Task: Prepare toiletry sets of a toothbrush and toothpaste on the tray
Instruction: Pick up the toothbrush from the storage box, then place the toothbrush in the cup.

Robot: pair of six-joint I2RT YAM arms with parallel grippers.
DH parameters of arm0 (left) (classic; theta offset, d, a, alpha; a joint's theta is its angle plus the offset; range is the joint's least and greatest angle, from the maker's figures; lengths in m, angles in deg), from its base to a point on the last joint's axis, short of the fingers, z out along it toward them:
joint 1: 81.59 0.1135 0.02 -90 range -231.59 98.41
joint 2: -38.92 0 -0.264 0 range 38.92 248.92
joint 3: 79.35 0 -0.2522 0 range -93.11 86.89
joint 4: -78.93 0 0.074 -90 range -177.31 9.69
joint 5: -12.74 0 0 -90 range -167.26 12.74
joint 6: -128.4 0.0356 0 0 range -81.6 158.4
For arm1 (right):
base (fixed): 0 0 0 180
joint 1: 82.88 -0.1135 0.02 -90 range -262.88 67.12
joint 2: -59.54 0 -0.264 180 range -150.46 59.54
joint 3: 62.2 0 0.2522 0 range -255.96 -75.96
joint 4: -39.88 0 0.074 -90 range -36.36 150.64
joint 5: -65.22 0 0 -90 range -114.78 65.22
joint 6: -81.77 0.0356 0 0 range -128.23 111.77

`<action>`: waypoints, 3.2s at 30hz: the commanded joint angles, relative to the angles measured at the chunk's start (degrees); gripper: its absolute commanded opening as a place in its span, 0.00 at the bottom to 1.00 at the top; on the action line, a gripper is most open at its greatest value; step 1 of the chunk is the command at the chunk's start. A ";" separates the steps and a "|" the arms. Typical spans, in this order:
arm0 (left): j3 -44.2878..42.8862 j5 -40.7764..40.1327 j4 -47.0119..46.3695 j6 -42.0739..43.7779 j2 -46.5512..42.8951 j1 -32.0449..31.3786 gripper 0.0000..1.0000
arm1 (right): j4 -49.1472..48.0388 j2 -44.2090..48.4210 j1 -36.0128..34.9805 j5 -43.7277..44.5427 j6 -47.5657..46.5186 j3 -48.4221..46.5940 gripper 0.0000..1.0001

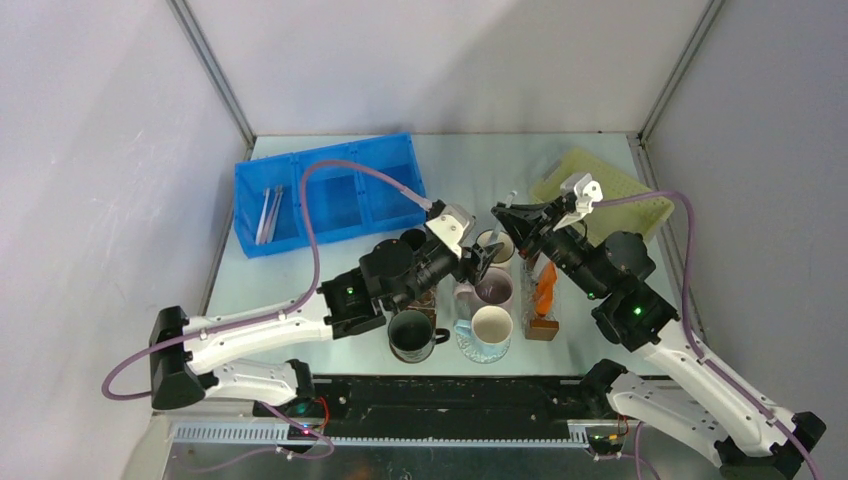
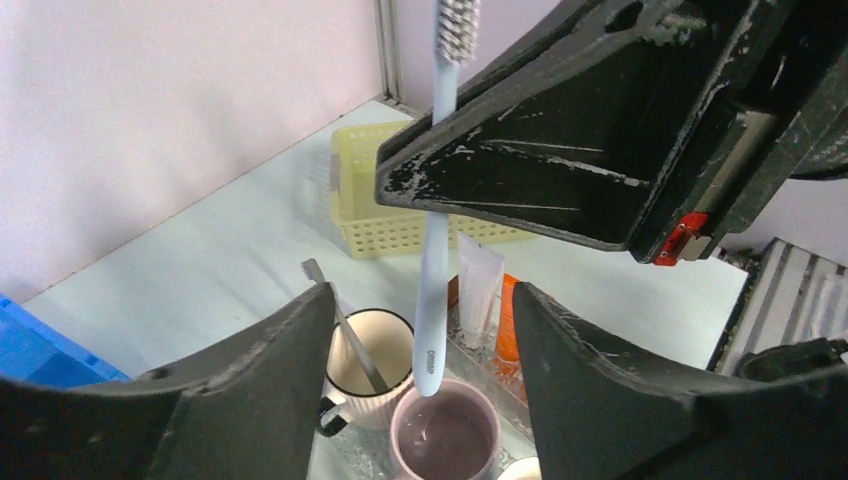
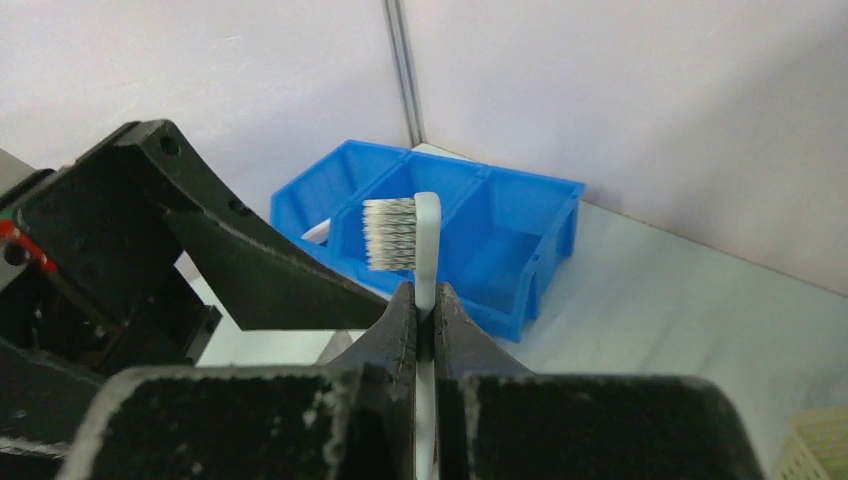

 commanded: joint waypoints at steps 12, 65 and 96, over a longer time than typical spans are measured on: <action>2.41 -11.22 4.88 -4.19 -8.27 4.59 1.00 | 2.84 0.19 0.31 10.02 -4.90 2.94 0.00; 9.94 -17.94 26.95 -16.53 -26.68 30.68 0.98 | -12.36 -13.79 -5.19 26.48 13.64 25.89 0.22; -6.12 4.44 40.79 -18.40 0.64 70.03 0.95 | 16.10 23.73 0.97 35.06 -2.23 10.82 0.94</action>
